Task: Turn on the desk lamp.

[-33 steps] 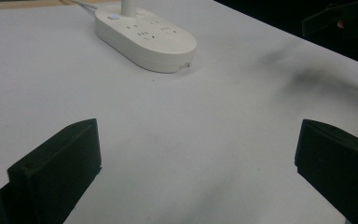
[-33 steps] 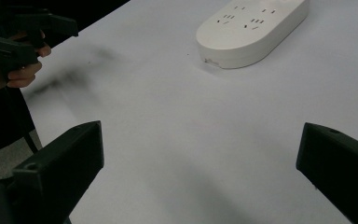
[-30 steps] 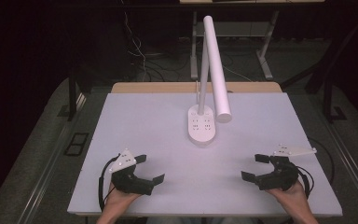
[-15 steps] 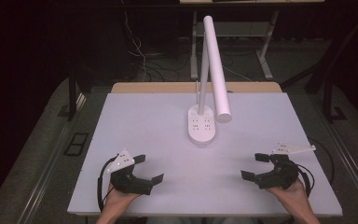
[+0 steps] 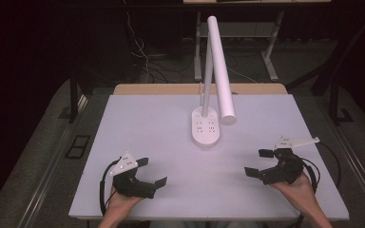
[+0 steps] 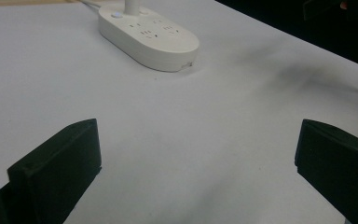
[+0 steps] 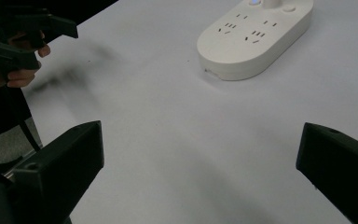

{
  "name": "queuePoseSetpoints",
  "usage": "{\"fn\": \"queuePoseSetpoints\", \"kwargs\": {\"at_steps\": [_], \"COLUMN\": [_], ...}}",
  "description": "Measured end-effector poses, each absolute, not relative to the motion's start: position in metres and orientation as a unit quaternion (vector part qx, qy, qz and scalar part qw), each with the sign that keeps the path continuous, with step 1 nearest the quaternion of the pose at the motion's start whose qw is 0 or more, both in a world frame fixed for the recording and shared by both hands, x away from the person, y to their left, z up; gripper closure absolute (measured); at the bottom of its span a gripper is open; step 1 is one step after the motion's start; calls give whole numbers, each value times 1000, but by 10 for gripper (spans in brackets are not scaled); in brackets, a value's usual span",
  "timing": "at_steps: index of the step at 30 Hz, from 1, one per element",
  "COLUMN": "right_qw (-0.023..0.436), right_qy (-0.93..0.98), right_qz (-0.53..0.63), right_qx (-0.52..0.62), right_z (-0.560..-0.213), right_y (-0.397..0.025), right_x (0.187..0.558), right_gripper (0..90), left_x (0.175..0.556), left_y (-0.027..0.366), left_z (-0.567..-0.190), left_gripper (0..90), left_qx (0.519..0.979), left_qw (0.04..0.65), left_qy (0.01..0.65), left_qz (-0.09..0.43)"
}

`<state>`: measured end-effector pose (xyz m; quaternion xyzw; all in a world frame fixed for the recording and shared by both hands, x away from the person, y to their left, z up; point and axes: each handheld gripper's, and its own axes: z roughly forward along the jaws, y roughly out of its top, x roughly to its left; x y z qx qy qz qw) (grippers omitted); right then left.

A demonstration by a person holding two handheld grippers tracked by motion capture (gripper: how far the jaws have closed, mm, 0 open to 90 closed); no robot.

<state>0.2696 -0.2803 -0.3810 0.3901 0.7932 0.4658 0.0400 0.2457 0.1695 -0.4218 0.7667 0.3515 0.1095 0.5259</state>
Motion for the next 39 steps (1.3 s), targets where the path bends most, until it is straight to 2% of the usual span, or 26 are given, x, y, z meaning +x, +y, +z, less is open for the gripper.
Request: {"fn": "queuePoseSetpoints", "kwargs": {"at_steps": [39], "right_qw": [45], "right_qy": [819], "right_qz": [444], "right_qx": [362], "right_z": [-354], "right_y": [-256], "right_x": [340], "right_gripper": [6], "left_x": [247], "left_y": [169], "left_z": [-423], "left_gripper": [0], "left_qx": [768], "left_qw": [524], "left_qy": [352], "left_qz": [106]}}
